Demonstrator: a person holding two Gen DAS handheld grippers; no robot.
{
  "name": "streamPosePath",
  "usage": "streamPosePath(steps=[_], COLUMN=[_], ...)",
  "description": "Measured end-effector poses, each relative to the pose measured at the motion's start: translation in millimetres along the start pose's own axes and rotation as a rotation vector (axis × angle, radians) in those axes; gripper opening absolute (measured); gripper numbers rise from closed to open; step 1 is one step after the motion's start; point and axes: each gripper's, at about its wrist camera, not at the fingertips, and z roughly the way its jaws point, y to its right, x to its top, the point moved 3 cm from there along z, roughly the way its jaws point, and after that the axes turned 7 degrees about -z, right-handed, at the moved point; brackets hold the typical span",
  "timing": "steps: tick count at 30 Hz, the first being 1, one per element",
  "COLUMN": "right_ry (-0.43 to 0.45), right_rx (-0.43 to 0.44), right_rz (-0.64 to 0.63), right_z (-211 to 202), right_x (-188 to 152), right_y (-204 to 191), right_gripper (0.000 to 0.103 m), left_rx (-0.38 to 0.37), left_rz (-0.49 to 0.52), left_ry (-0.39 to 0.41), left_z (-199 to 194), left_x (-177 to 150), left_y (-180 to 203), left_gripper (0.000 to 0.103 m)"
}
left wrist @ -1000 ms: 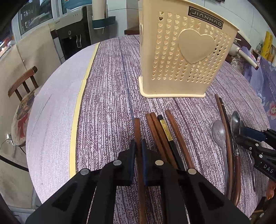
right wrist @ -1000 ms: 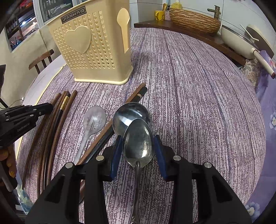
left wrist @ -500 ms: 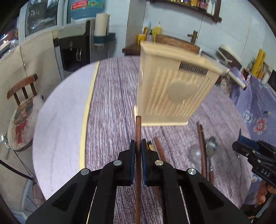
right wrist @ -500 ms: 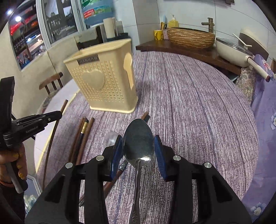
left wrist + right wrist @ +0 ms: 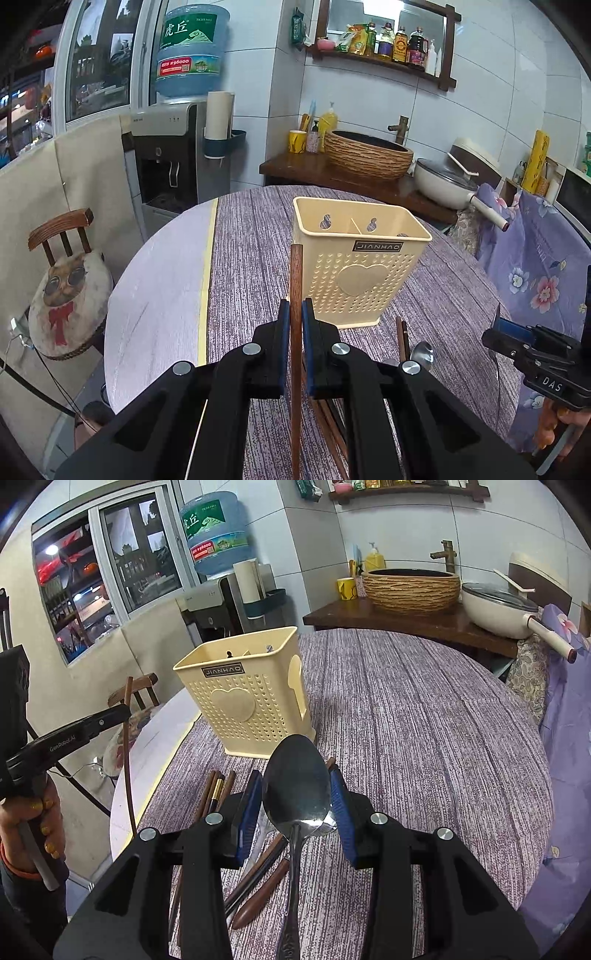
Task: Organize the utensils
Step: 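Lift the spoon and chopstick and carry both toward the cream holder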
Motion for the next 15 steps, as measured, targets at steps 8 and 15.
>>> streamPosePath(steps=[8,15], right_ry=[0.007,0.024], right_rx=[-0.04,-0.064], right_rz=[0.021,-0.01], right_z=[15.9,8.6], right_x=[-14.6,-10.8], right_y=[8.2,5.4], right_gripper=[0.038,0.038], left_rx=[-0.007,-0.008], left_rz=[0.002,0.009], left_ry=[0.009,0.022], left_z=[-6.3,-9.3], left_x=[1.4,2.7], left_y=[-0.9,0.5], left_gripper=[0.008,0.008])
